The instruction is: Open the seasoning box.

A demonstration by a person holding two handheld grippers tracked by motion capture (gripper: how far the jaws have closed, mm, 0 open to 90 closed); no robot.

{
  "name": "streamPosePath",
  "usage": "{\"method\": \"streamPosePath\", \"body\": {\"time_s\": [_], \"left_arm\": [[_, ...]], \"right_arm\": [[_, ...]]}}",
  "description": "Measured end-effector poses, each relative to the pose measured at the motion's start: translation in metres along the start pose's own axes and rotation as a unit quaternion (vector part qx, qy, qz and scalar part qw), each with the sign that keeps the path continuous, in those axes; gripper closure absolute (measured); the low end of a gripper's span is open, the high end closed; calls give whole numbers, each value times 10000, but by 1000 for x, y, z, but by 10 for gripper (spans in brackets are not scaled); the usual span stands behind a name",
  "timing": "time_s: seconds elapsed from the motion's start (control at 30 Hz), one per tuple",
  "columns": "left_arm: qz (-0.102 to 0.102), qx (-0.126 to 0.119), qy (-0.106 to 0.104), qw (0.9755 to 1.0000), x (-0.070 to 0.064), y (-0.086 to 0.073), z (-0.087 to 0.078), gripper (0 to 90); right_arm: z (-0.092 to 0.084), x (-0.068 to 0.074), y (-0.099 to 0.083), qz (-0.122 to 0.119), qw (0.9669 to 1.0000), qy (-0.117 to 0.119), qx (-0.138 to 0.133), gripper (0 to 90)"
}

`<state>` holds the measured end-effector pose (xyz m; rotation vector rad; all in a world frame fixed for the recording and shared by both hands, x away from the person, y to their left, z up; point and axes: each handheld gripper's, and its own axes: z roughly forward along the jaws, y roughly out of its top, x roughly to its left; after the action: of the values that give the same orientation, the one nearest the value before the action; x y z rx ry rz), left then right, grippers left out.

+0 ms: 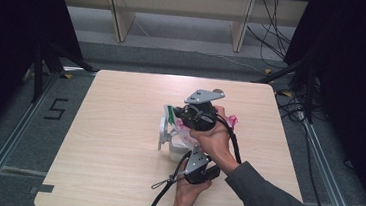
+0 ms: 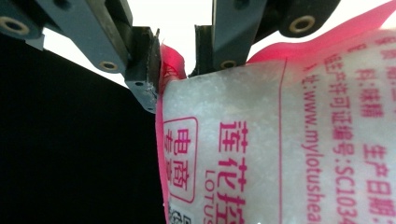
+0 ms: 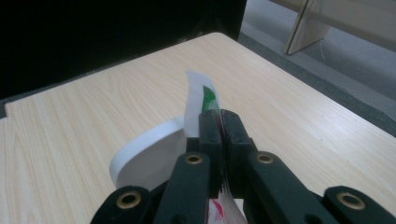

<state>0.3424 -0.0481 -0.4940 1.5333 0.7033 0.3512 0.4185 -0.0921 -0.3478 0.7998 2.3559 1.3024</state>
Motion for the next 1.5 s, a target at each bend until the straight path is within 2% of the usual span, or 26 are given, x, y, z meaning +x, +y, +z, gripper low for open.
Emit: {"method": "streamPosePath", "body": {"time_s": [0.03, 0.1, 0.23, 0.27, 0.3, 0.4, 0.43, 0.5, 0.53, 0.57, 0.6, 0.63, 0.67, 0.7, 0.73, 0.83, 0.97, 1.0, 1.1, 1.17, 1.23, 1.27, 1.33, 1.37, 1.4, 1.5], "left_arm": [[-47, -166, -111, 9998, 1, -1, 2, 737], [-21, -154, -98, 9998, 1, 0, 2, 738], [-30, -158, -98, 9998, 1, -1, 2, 738], [-20, -93, -37, 9999, 0, 0, 1, 738], [-17, -138, -92, 9999, 1, -1, 2, 738], [-36, -157, -104, 9998, 0, -1, 2, 738], [-5, -5, 10, 10000, 0, 0, 0, 738], [-13, -17, -6, 10000, 0, 0, 0, 738], [-2, -26, -11, 10000, 0, 0, -1, 738], [-28, -155, -98, 9998, 1, 0, 1, 738], [-30, -79, -46, 10000, 0, 1, 0, 738], [-50, -169, -128, 9998, 1, 0, 1, 739], [-56, -165, -146, 9997, 1, 0, 1, 739], [-66, -147, -145, 9998, 1, -1, 2, 738], [-75, -154, -141, 9998, 1, -1, 2, 738], [-78, -167, -146, 9997, 2, 0, 1, 738], [-54, -153, -133, 9998, 2, 0, 1, 738], [-55, -164, -136, 9998, 2, 0, 1, 738], [-54, -152, -130, 9998, 2, 0, 1, 738], [-54, -169, -130, 9998, 1, 1, 1, 738], [-48, -170, -144, 9997, 1, 0, 2, 738], [-47, -157, -136, 9998, 1, 0, 2, 738], [-39, -165, -132, 9998, 2, 0, 2, 738], [-40, -175, -128, 9998, 1, 0, 1, 737], [-32, -182, -123, 9998, 2, 0, 1, 737], [-23, -48, -27, 10000, 1, 1, 0, 737]], "right_arm": [[1, 0, 0, -104, 9999, -24, -40, 892], [0, 1, 1, 10, 10000, -9, -26, 892], [0, 0, 1, -71, 10000, -32, -50, 892], [0, 0, 1, -98, 9999, -54, -91, 892], [1, 0, 1, -28, 9999, -88, -133, 892], [0, -1, 1, -59, 9999, -68, -136, 892], [1, -1, 1, -82, 9999, -69, -133, 892], [0, 1, 1, -20, 10000, -46, -35, 892], [1, 0, 1, -173, 9998, -57, -68, 892], [0, 0, 2, -83, 9999, -55, -53, 892], [0, 0, 2, -105, 9999, -59, -122, 892], [-1, -1, 3, -114, 9999, -25, -107, 892], [-1, 0, 2, -9, 10000, -31, -68, 892], [1, 0, 2, -130, 9998, -77, -96, 892], [1, 0, 1, -141, 9999, -54, -16, 892], [1, 0, 1, -44, 10000, -48, -45, 892], [2, -1, 1, -107, 9999, -30, -40, 892], [1, 0, 2, -24, 10000, -48, -28, 892], [2, 0, 2, -135, 9999, -38, -29, 892], [1, 0, 2, -66, 9999, -70, -96, 892], [1, 0, 2, -116, 9999, -23, -52, 892], [2, 0, 1, -150, 9998, -77, -58, 892], [1, -1, 1, -119, 9999, -44, -25, 892], [2, 0, 1, -42, 9999, -89, -119, 892], [2, -1, 2, -121, 9998, -67, -125, 892], [3, -1, 1, -124, 9999, -41, -19, 892]]}}
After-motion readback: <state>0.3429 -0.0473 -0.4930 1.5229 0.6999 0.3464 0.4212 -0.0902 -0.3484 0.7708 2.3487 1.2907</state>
